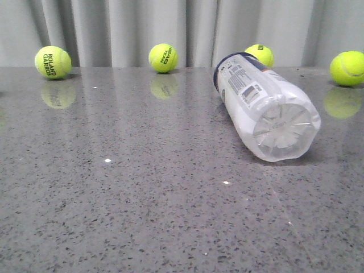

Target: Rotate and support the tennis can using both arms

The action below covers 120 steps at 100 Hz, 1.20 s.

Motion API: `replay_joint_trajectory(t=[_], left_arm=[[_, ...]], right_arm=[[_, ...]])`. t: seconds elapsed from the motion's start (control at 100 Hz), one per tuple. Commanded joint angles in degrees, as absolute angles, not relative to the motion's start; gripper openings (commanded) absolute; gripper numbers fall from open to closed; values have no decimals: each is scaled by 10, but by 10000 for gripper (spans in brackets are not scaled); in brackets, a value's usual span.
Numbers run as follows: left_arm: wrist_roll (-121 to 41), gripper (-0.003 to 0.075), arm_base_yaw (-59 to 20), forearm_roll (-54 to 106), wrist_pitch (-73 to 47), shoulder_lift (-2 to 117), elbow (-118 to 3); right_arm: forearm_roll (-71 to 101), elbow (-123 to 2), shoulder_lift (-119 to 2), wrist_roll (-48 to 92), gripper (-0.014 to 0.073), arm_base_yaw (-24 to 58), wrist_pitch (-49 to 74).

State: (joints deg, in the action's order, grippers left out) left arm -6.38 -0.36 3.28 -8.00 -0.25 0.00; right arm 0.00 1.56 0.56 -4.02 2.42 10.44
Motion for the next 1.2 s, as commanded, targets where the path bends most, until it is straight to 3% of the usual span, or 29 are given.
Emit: replay_joint_trajectory(t=[0.0,0.56,1.01,1.19], left_arm=[[-57,-20,-2,39,-34,-22,26],[-57,-20,-2,39,-34,-22,26],[-57,-20,-2,39,-34,-22,26],[-57,-20,-2,39,-34,-22,26]], right_arm=[[0,6,23,-36,46,22,63],[0,6,23,-36,46,22,61],[0,0,23,-36,46,22,-28],[0,-62,8,-36,35,22,66]])
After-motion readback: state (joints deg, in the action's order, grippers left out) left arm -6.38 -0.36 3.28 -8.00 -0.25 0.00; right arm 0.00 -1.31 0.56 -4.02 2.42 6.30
